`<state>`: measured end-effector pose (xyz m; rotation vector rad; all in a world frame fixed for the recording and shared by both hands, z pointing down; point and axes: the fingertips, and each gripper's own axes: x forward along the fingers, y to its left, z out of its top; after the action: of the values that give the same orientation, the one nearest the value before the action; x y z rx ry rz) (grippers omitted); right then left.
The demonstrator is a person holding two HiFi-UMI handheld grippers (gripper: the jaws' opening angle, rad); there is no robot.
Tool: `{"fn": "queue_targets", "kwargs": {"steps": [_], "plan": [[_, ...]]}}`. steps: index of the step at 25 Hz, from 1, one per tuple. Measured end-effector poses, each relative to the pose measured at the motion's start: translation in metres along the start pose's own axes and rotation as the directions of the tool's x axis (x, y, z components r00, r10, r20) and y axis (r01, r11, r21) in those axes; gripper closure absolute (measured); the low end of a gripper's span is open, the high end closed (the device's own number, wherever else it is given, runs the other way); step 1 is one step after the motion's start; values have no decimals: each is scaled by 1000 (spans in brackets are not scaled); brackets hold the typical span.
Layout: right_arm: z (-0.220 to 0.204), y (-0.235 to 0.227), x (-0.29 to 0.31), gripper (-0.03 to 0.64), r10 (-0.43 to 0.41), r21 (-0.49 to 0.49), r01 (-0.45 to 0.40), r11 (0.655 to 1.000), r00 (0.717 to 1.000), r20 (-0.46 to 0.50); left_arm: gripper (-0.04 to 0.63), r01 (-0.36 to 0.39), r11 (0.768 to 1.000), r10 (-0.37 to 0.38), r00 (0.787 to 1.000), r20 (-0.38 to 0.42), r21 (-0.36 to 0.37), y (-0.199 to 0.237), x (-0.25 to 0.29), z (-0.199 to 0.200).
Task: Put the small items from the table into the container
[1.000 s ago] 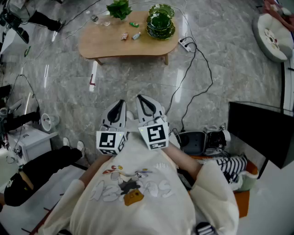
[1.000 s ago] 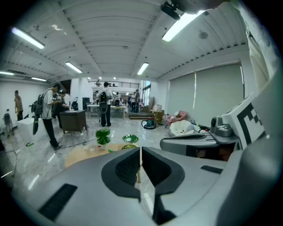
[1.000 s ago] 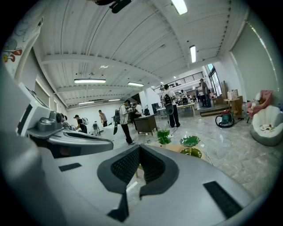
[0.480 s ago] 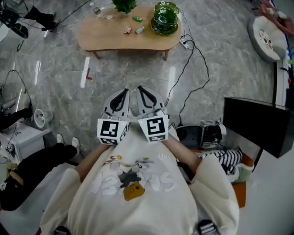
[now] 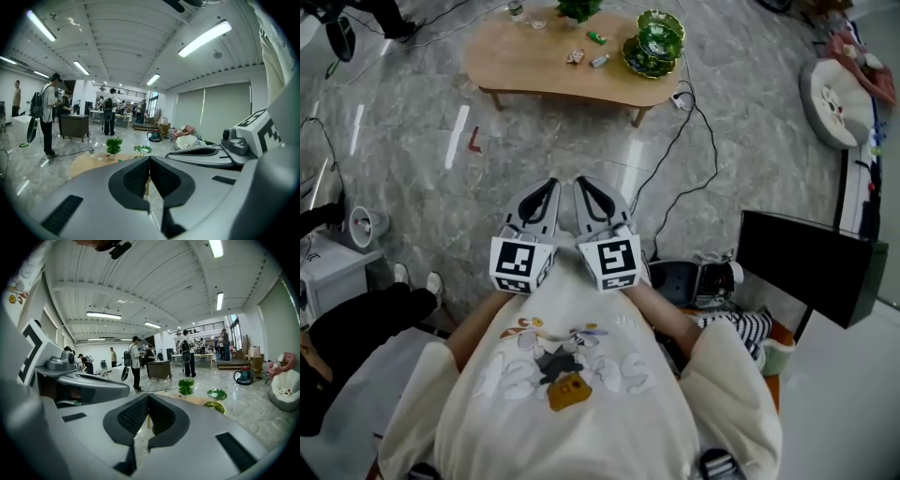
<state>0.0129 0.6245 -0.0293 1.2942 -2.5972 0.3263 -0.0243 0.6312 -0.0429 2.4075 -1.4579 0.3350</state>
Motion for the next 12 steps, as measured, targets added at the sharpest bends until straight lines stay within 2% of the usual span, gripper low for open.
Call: {"fn": "queue_targets", "kwargs": {"steps": [6,10,12], "plan": [[-3,52,31,611,-20,-35,20,999,1000,-13,586,20,999,-21,1000,-4,-37,48,-29,-7],[-2,71,51,611,-27,-55,26,998,1000,-13,586,78,997,-78,997,6,19,58,-35,-10],[0,68,56,611,-33,-41,33,999,999,-12,586,70,998,-70,997,16,2,69,-33,-6]]}}
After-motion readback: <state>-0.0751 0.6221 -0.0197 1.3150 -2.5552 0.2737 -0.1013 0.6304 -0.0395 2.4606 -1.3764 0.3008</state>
